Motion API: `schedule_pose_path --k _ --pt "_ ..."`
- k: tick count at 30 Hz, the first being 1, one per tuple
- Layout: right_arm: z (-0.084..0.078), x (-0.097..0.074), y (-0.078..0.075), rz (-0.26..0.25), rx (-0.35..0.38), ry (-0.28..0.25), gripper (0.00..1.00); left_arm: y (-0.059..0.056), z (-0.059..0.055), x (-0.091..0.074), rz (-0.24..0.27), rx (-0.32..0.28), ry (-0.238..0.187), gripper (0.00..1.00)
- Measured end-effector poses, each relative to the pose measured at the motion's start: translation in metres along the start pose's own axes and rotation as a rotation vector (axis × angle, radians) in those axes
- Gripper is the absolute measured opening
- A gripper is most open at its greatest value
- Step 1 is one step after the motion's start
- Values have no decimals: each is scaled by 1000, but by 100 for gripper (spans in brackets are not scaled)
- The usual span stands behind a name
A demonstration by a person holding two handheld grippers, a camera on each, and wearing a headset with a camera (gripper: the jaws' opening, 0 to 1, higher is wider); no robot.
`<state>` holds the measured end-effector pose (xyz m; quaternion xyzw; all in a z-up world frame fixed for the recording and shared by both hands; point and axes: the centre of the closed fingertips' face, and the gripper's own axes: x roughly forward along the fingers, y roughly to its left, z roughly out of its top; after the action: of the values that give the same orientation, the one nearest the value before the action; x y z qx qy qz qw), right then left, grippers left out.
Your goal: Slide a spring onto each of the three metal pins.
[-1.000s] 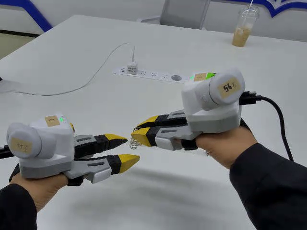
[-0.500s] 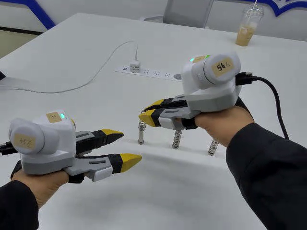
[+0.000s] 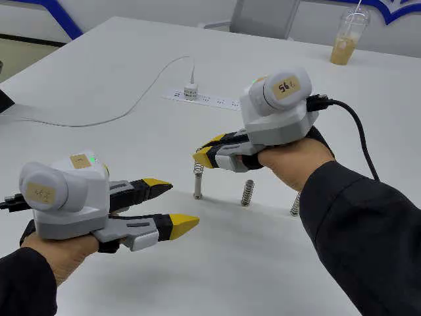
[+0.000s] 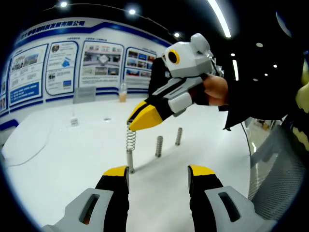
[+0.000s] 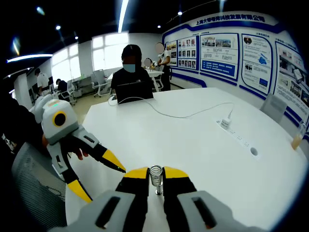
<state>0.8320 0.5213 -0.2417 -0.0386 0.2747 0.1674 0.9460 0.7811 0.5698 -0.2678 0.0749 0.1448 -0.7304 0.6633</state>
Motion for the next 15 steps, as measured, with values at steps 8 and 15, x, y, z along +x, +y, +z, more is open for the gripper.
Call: schedule_pose_path --k 8,15 --pt "-5 1 -1 -5 4 13 12 -1 -1 0 -2 1 2 50" --pt "-10 6 -3 -5 13 25 12 -1 0 -1 -2 -1 2 49"
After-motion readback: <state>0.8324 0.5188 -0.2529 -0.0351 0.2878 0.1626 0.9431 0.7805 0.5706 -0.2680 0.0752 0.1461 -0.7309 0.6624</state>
